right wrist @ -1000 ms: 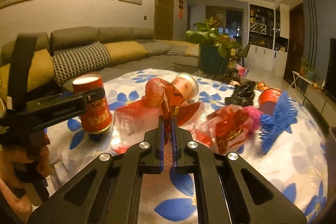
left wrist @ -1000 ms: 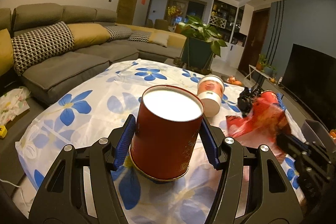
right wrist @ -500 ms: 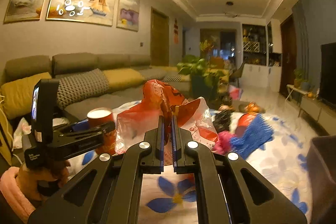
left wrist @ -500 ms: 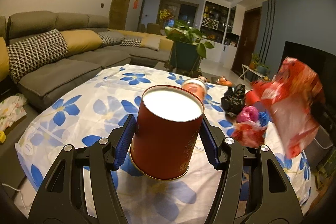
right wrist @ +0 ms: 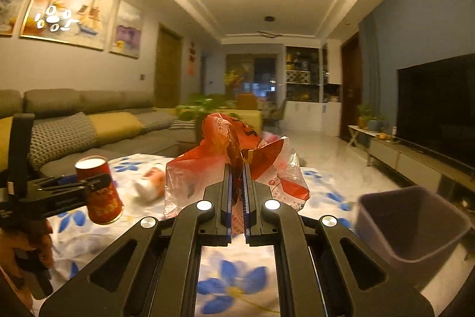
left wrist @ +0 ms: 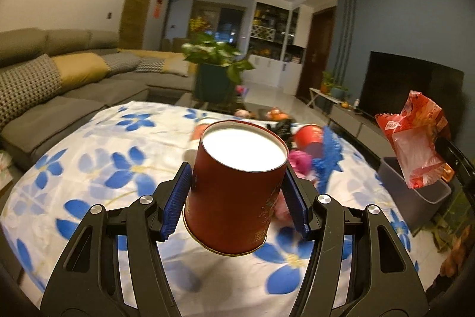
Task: Collect trash
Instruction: 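Lift the red cup with the left tool while the right tool carries the bag over the bin, then open both tools over the grey bin to drop the red cup and bag, then grasp the red plastic bag with the left tool while the right tool grasps the blue foam net, then lift the red bag with the left tool while the right tool carries the blue net toward the bin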
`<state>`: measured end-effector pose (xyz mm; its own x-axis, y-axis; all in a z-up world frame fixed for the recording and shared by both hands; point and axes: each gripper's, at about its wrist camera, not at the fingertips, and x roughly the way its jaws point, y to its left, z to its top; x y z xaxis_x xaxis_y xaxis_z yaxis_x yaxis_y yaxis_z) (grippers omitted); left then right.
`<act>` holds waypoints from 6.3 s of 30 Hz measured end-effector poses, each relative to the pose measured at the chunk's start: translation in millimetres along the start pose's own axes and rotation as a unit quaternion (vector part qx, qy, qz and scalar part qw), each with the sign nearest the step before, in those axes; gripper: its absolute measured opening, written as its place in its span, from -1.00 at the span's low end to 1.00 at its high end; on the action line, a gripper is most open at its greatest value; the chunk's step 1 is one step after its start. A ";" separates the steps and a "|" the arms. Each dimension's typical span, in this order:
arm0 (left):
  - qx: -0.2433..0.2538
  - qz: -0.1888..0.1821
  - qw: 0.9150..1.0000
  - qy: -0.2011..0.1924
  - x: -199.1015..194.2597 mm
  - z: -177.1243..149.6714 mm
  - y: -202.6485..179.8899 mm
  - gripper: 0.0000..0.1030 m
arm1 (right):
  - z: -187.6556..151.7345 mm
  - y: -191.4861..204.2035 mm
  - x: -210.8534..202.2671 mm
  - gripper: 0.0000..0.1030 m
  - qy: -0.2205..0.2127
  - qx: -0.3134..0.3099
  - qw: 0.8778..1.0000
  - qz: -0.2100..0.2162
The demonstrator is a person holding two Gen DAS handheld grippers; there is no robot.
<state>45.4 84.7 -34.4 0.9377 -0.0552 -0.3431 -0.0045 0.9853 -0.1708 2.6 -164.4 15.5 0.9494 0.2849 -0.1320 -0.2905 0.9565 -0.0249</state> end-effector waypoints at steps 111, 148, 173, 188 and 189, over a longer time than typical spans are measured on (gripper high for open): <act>0.077 -0.142 0.986 0.040 122.5 -5.7 -222.1 0.70 | -46.5 -141.8 7.8 0.65 -0.010 0.116 0.966 -0.231; 0.017 -0.016 0.998 0.059 82.8 -30.6 -48.5 0.71 | -62.6 -16.5 105.7 0.73 0.009 0.068 0.991 -0.118; -0.004 -0.039 0.997 0.061 92.7 -13.3 -26.8 -0.55 | -54.8 6.3 156.1 0.25 0.110 0.054 0.992 -0.032; -0.036 0.038 0.998 0.019 81.0 11.3 25.1 -0.54 | -58.3 16.5 231.4 -0.73 0.206 0.065 0.976 -0.038; -0.036 0.035 0.999 0.021 82.2 11.3 24.9 -0.54 | -60.5 15.2 232.6 -0.83 0.211 0.066 0.974 -0.040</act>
<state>126.4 106.5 -56.4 0.9189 0.0052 -0.3944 -0.0959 0.9728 -0.2107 211.8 -87.3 -75.5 0.8267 0.1847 -0.5315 -0.1735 0.9822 0.0715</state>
